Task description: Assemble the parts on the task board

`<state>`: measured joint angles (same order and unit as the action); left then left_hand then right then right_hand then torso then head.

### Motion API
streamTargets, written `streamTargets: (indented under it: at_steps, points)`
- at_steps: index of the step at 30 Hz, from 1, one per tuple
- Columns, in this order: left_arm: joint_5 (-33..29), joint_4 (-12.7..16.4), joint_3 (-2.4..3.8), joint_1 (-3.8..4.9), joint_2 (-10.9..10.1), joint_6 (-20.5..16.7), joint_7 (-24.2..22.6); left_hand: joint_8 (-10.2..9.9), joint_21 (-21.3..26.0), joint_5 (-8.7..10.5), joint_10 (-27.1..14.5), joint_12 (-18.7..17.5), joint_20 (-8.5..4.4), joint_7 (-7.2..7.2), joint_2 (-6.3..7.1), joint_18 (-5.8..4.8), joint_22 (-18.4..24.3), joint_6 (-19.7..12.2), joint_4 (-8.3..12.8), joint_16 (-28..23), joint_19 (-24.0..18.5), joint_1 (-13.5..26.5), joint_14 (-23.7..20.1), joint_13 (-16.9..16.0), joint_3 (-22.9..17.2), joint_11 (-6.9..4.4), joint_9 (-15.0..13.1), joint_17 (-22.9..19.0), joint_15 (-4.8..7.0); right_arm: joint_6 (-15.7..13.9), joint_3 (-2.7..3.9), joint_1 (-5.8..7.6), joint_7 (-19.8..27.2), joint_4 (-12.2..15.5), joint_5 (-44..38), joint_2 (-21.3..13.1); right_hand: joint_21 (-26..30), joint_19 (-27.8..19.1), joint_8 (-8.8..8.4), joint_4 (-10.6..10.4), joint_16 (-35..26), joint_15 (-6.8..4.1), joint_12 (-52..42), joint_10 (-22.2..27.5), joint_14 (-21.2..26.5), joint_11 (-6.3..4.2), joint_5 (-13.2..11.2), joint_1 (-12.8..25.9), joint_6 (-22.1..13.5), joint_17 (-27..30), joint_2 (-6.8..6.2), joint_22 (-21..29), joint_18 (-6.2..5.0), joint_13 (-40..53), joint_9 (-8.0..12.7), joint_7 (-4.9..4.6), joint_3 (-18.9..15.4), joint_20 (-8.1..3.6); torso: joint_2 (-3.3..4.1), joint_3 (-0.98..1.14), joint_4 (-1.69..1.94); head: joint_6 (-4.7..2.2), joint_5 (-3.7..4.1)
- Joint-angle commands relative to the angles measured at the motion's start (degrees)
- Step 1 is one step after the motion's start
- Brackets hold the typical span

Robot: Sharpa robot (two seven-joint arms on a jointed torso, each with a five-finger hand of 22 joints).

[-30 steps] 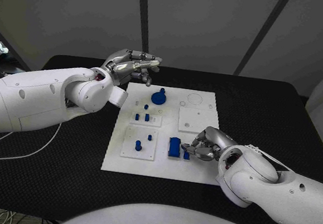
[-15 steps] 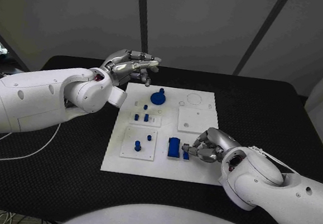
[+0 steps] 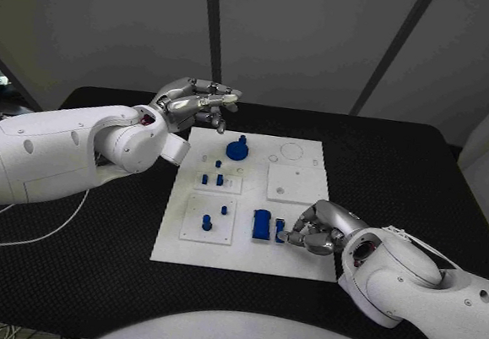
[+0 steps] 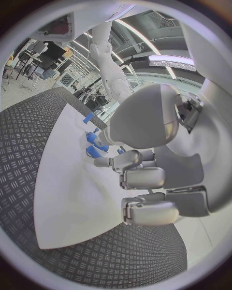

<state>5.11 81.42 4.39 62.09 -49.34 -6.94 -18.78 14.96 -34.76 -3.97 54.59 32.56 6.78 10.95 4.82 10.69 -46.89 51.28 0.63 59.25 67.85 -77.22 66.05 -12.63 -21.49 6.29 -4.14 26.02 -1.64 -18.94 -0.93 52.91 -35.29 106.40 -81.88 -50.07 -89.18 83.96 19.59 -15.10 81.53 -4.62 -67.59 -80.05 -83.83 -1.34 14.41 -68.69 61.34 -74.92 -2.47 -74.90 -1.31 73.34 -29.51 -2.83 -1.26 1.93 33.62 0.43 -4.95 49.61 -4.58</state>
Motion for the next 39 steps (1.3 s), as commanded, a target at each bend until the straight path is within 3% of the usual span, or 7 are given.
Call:
streamTargets:
  at_steps: [1, 11, 17, 30, 34, 39]
  points:
    - [-0.17, 0.05, 0.04, 0.11, 0.05, 0.72, -0.13, 0.18, 0.35, -0.22, -0.26, 0.23, 0.31, 0.06, 0.06, -0.23, 0.09, -0.31, 0.02, 0.33, 0.04, -0.23, -0.32, 0.09, 0.25, 0.03, 0.08, -0.05, -0.04, 1.76, -0.01, 0.05, 1.53, -0.38, 0.68, 0.25, -0.15, 5.59, 0.40, 0.09, 0.00, -0.31, -0.20, -0.13, -3.68, 0.00, -0.20, -0.77, -0.26, -2.08, 0.07, -14.45, 1.10, 0.10, -0.08, 0.04, -0.46, -0.45, 0.10, 0.05, 0.15, -0.03, -0.08]
    - [-0.17, 0.07, 0.03, 0.10, 0.01, 0.68, -0.12, 0.18, 0.35, -0.22, -0.26, 0.23, 0.31, 0.06, 0.06, -0.23, 0.09, -0.31, 0.02, 0.33, 0.04, -0.23, -0.32, 0.09, 0.25, 0.03, 0.08, -0.05, -0.04, 1.52, -0.01, 0.04, 1.06, -2.01, 0.60, 1.10, -0.28, 5.68, 0.65, 0.10, 0.10, -0.35, -0.72, -0.41, -3.72, -0.07, -0.35, -1.35, -0.16, -2.24, 1.03, -14.58, 1.14, 0.50, -0.16, 0.12, -0.63, -0.48, 0.17, 0.04, 0.03, -0.04, -0.30]
    - [-0.17, 0.04, 0.03, 0.10, 0.09, 0.67, -0.11, 0.18, 0.35, -0.22, -0.26, 0.23, 0.31, 0.06, 0.06, -0.23, 0.09, -0.31, 0.02, 0.33, 0.04, -0.23, -0.32, 0.09, 0.25, 0.03, 0.08, -0.05, -0.04, 3.37, -0.01, 0.04, 0.87, -3.13, 0.83, 2.15, -0.27, 5.67, 0.92, 1.05, 0.11, -0.47, -0.85, -0.50, -3.72, -0.20, -0.95, -3.19, -0.24, -2.28, 1.37, -14.57, 1.14, 0.63, -0.27, 0.28, -0.96, -0.57, 0.14, 0.04, 0.08, 0.30, -0.32]
    - [-0.17, 0.05, 0.02, 0.10, -0.01, 0.65, -0.04, 0.25, 0.37, -0.23, -0.29, 0.28, 0.32, 0.07, 0.02, -0.23, 0.10, -0.36, -0.02, 0.35, 0.04, -0.22, -0.34, 0.12, 0.28, 0.04, 0.08, -0.09, -0.05, 0.57, -0.01, 0.04, 1.23, -5.37, 0.91, 2.92, -0.40, 5.76, 1.26, 1.11, 0.22, -0.51, -1.17, -0.72, -3.76, -0.24, -2.28, -4.06, -0.23, -2.47, 2.48, -14.70, 1.18, 0.90, -0.34, 0.30, -1.70, -0.64, 0.13, 0.02, 0.09, 0.39, -0.45]
    - [-0.17, 0.04, 0.02, 0.10, -0.01, 0.66, -0.04, 0.25, 0.37, -0.23, -0.29, 0.28, 0.32, 0.07, 0.02, -0.23, 0.10, -0.36, -0.02, 0.35, 0.04, -0.22, -0.34, 0.12, 0.28, 0.04, 0.08, -0.09, -0.05, -0.24, -0.01, 0.04, 2.50, -4.90, 1.26, 2.72, -0.35, 5.73, 1.31, 0.94, 0.17, -0.49, -0.96, -0.63, -3.75, -0.21, -2.45, -3.87, -0.31, -2.40, 2.29, -14.65, 1.16, 0.76, -0.34, 0.26, -2.27, -0.63, 0.09, 0.04, 0.03, 0.35, -0.49]
    - [-0.17, -0.08, 0.02, 0.09, 0.01, 0.65, -0.09, 0.25, 0.37, -0.23, -0.29, 0.28, 0.32, 0.07, 0.02, -0.23, 0.10, -0.36, -0.02, 0.35, 0.04, -0.22, -0.34, 0.12, 0.28, 0.04, 0.08, -0.09, -0.05, -3.07, 0.00, 0.05, 9.09, -3.42, 5.39, 1.51, 0.38, 5.24, 1.08, 1.01, -0.49, -0.36, 0.92, 0.37, -3.53, -0.01, -2.15, -4.19, -1.06, -1.49, 1.81, -13.97, 0.93, -0.54, -0.21, 0.02, -3.27, -0.55, 0.03, 0.03, 0.01, 0.04, -0.38]
